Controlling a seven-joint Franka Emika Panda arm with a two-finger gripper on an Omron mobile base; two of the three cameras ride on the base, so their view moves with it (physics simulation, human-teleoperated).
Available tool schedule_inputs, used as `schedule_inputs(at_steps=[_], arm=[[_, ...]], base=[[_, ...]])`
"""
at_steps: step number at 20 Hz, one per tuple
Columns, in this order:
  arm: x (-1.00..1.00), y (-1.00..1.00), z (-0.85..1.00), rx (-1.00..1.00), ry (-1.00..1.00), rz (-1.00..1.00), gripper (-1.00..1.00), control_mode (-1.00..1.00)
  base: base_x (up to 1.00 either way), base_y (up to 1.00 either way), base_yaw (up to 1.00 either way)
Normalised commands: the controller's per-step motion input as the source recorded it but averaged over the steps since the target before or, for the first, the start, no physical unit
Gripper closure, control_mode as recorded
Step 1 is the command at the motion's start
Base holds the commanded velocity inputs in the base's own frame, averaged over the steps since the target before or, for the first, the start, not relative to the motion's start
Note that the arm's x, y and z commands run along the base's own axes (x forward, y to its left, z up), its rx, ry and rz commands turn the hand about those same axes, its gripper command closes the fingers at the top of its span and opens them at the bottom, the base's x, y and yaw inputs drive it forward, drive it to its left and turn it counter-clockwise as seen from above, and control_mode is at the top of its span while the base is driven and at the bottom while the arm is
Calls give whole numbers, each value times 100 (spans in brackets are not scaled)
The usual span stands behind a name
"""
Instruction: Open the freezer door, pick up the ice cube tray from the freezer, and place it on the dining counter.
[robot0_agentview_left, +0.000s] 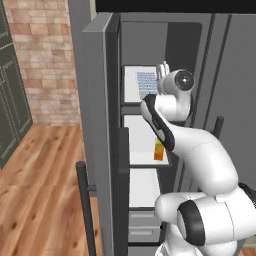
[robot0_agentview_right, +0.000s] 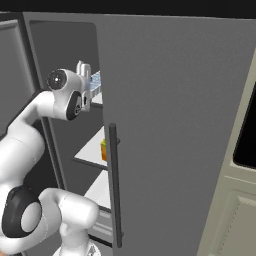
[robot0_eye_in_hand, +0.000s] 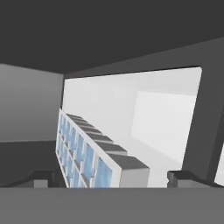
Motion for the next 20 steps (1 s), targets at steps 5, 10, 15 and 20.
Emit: schedule_inputs(at_steps=[5,10,15,20], arm=[[0,0,-13,-3,10,-7,-100,-100],[0,1,0,0,9,0,-100,-100],[0,9,0,0,9,0,-100,-100],[7,10,-3,-2,-3,0,-100,-100]], base=[[0,0,0],[0,0,0],[0,0,0],[0,0,0]])
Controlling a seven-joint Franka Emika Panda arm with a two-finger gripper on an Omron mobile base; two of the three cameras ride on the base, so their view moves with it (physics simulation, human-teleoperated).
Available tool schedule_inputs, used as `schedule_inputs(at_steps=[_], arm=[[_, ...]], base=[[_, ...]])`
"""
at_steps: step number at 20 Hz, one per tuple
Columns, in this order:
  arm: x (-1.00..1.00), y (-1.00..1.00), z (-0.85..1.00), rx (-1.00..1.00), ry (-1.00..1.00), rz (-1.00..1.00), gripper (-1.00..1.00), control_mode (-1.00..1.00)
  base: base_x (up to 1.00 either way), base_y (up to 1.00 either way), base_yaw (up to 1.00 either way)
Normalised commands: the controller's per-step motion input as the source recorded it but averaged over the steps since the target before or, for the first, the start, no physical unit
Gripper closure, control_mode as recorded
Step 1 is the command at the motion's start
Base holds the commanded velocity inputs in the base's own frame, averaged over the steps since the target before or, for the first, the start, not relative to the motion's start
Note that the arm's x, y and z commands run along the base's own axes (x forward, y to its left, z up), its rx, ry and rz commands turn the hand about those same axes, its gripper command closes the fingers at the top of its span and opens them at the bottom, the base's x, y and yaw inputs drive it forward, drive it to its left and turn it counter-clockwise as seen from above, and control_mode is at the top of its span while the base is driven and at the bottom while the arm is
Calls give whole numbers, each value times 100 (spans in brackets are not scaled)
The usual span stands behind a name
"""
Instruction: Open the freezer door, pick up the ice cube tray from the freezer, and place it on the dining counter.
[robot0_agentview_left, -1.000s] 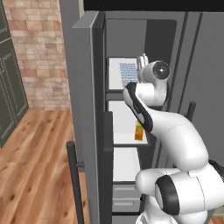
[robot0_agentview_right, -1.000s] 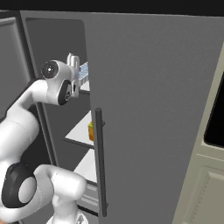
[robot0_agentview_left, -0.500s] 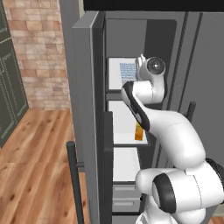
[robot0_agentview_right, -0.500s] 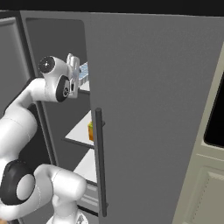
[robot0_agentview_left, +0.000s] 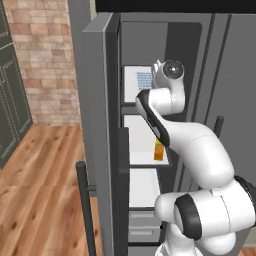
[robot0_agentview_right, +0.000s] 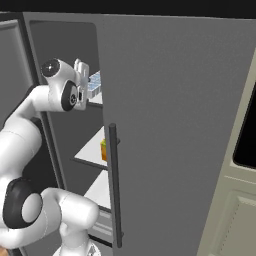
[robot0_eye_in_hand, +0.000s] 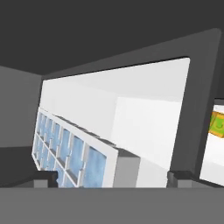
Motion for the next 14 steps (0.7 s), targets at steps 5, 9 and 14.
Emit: schedule_inputs(at_steps=[5,9,14], arm=[[17,0,-1,0,-8,0,-100,-100],[18,0,0,0,-3,0,-100,-100],[18,0,0,0,0,0,-100,-100]], base=[[0,0,0],[0,0,0],[0,0,0]])
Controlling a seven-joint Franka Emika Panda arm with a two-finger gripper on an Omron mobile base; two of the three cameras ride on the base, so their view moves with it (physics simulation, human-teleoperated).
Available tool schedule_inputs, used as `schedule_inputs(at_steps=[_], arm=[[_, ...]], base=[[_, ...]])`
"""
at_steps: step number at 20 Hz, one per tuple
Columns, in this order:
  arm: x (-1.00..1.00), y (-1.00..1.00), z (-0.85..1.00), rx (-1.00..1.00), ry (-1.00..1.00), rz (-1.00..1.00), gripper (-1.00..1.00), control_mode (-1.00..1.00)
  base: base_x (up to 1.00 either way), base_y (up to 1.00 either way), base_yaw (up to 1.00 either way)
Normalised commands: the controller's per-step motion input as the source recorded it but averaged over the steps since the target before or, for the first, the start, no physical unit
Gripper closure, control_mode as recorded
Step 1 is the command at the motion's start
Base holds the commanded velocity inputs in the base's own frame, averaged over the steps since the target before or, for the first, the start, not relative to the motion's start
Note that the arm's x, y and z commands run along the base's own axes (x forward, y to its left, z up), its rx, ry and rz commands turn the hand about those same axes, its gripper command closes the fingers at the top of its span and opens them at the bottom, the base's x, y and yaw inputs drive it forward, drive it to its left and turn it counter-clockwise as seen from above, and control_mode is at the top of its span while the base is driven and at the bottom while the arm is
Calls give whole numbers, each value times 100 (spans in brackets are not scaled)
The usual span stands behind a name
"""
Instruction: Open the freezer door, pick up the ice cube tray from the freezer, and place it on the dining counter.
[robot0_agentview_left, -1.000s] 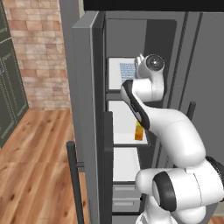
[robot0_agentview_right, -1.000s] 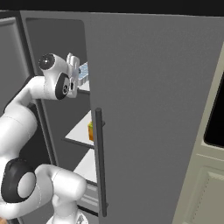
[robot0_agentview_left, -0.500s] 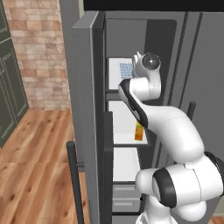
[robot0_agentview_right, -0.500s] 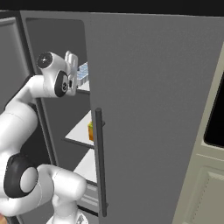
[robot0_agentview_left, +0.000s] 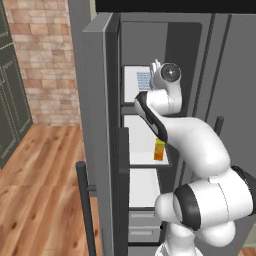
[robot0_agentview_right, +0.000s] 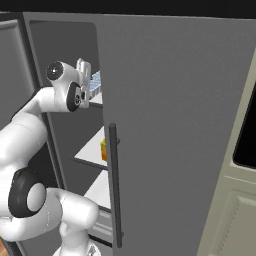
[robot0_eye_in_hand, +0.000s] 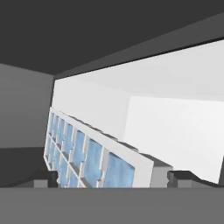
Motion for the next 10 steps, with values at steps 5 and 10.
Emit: schedule_inputs(at_steps=[5,10], arm=[[7,0,0,0,0,0,-100,-100],[0,0,0,0,0,0,-100,-100]], base=[[0,0,0],[0,0,0]])
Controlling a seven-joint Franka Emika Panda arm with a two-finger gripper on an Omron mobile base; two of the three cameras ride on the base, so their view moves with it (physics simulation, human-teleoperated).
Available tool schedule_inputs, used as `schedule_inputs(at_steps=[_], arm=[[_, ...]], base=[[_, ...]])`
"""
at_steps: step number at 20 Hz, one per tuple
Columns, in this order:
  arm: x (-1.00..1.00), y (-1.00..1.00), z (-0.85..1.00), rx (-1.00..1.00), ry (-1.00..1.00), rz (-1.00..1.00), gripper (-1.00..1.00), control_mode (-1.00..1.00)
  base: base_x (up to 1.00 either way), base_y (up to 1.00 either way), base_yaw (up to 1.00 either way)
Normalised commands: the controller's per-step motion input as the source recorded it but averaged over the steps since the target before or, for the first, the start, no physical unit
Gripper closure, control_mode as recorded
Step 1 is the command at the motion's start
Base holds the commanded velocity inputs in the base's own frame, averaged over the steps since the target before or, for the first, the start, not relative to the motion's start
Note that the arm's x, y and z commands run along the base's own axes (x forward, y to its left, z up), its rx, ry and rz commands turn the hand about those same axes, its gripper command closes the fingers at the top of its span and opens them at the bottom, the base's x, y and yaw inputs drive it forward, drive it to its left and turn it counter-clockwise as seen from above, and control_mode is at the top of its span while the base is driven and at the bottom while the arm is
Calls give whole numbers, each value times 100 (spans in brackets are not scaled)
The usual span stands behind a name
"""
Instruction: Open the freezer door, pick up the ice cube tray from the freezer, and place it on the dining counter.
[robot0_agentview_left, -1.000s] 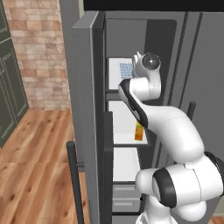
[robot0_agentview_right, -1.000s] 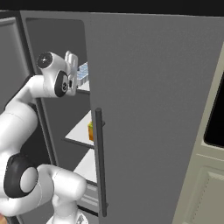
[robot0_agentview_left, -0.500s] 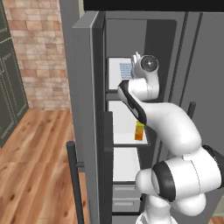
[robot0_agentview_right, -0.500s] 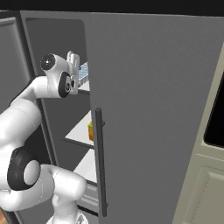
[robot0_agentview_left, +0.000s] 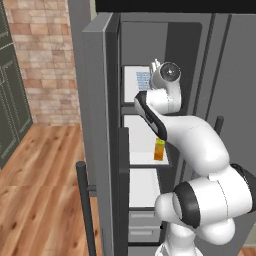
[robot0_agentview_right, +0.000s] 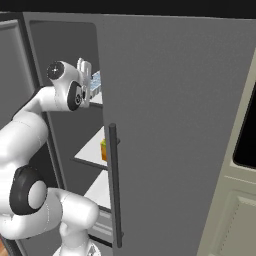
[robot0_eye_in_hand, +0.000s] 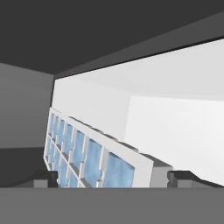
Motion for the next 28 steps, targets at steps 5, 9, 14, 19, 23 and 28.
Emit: schedule_inputs(at_steps=[5,9,14,19,23,28], arm=[[0,0,0,0,0,0,-100,-100],[0,0,0,0,0,0,-100,-100],[0,0,0,0,0,0,100,-100],[0,0,0,0,0,0,100,-100],[0,0,0,0,0,0,100,-100],[0,0,0,0,0,0,100,-100]], base=[[0,0,0],[0,0,0],[0,0,0],[0,0,0],[0,0,0],[0,0,0]])
